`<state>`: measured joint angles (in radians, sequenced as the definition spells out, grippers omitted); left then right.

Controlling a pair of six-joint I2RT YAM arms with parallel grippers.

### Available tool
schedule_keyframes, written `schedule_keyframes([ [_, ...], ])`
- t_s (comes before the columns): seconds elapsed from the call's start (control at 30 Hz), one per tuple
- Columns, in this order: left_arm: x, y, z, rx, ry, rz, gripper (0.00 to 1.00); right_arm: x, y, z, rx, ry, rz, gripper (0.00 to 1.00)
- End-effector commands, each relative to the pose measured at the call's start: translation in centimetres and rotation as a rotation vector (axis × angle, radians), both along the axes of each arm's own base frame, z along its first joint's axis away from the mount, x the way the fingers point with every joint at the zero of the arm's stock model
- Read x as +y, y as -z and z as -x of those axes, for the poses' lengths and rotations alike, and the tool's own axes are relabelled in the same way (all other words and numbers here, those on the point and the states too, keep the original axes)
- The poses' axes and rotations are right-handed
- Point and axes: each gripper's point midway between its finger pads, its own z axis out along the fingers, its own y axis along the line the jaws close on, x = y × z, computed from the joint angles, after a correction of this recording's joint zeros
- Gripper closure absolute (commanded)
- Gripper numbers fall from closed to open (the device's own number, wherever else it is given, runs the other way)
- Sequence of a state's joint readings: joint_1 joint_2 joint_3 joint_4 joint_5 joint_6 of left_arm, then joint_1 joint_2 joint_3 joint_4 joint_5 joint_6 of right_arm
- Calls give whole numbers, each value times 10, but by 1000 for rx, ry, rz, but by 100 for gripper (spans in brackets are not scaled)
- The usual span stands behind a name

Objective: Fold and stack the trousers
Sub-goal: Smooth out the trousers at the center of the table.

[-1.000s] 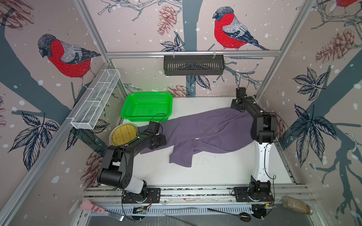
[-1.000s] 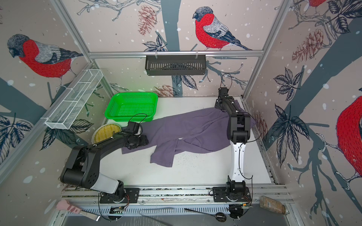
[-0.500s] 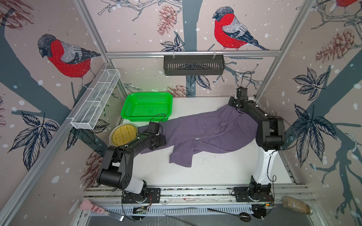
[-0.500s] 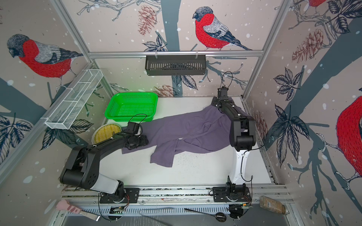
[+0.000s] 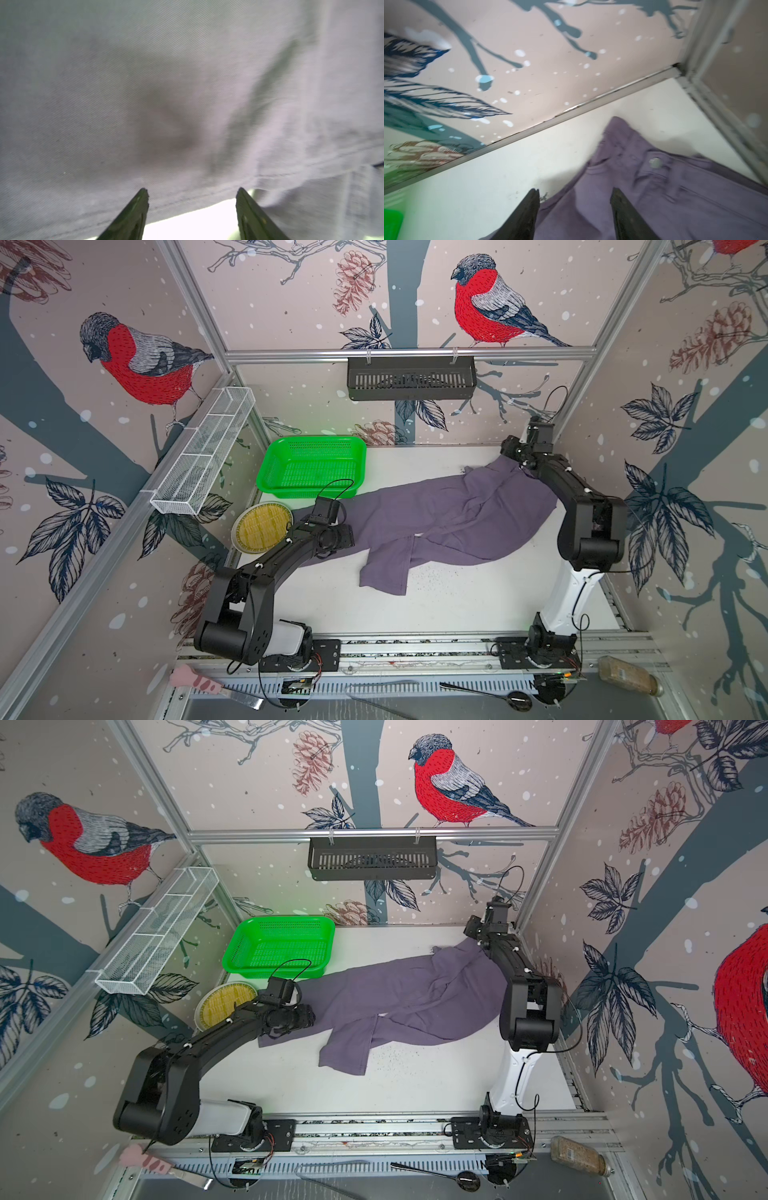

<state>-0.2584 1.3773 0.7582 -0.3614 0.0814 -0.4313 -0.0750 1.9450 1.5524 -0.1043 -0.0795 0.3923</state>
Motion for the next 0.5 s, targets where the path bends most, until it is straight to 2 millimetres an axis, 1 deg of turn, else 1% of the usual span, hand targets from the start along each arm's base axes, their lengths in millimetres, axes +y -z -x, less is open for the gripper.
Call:
schedule_keyframes([
  [0.0, -20, -11, 3, 2, 37, 44, 33, -31, 45, 51, 199, 82, -7, 40],
  [0.07, -31, -11, 8, 14, 63, 49, 33, -45, 61, 78, 249, 120, 5, 36],
  [0.13, -38, -10, 17, 36, 73, 33, 32, -58, 71, 104, 284, 162, 26, 33],
  [0.23, -48, -14, 32, 37, 91, 0, 31, -73, 84, 130, 324, 200, 23, 30],
  [0.3, -59, -18, 42, 23, 117, -5, 28, -86, 95, 144, 350, 241, 15, 29],
  [0.37, -69, -17, 53, 38, 136, 4, 27, -98, 106, 156, 366, 281, -3, 29],
  [0.4, -76, -16, 59, 42, 149, 4, 27, -104, 110, 160, 368, 300, -10, 29],
  [0.47, -92, -15, 71, 51, 180, 11, 27, -110, 117, 162, 373, 309, -24, 26],
])
